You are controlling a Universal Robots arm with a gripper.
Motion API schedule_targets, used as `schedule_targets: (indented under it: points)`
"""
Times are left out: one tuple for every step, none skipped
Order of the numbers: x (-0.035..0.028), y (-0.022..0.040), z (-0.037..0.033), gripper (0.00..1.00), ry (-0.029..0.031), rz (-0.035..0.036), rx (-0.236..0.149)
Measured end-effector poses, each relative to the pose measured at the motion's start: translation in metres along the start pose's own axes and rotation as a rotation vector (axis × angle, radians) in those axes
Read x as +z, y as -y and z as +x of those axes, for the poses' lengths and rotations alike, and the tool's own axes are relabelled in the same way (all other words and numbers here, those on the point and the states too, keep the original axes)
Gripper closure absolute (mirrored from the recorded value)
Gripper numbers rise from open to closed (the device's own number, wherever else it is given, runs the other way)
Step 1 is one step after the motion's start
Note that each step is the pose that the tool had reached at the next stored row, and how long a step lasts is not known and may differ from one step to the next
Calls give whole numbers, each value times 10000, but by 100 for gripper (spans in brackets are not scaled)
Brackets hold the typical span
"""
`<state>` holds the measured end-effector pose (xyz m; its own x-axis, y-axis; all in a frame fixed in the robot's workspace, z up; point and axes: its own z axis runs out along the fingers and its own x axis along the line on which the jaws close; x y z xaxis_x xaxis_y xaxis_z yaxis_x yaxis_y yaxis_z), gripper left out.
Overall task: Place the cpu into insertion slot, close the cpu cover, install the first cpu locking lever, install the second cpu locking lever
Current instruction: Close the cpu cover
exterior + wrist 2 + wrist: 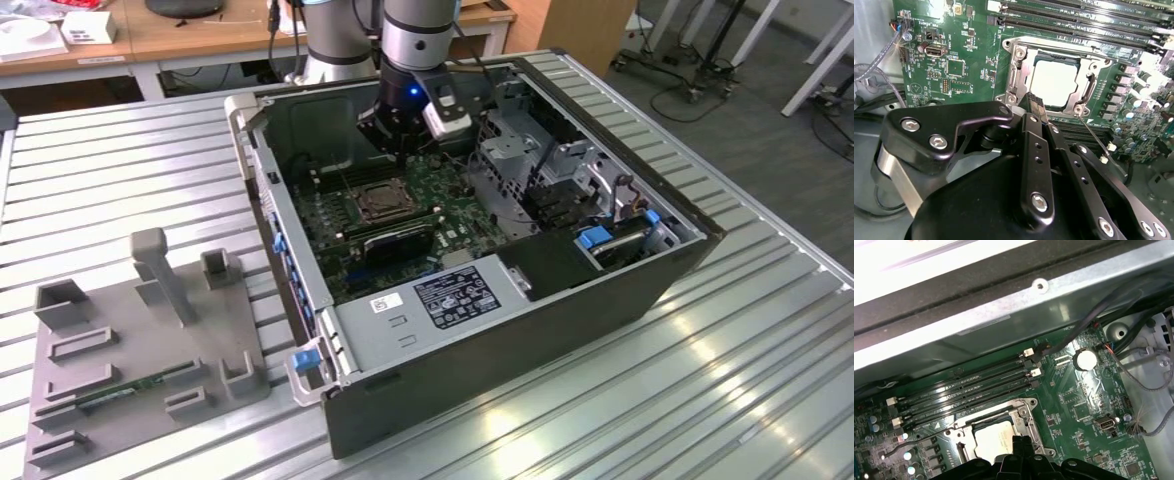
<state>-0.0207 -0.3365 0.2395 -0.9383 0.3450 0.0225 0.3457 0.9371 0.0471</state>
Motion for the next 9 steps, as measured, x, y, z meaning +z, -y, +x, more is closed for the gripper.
schedule_targets:
  points:
    - [1, 0, 0, 89, -4, 2, -88]
    - [1, 0, 0, 89, -8, 4, -174]
    - [2, 0, 0, 89, -13, 6, -275]
    - [3, 0, 0, 89, -19, 9, -392]
    - [3, 0, 0, 89, -24, 11, -511]
    - [3, 0, 0, 89, -30, 15, -634]
    - [4, 0, 0, 89, -36, 18, -761]
    - [4, 0, 0, 89, -42, 20, -884]
    - [4, 0, 0, 89, -47, 23, -1003]
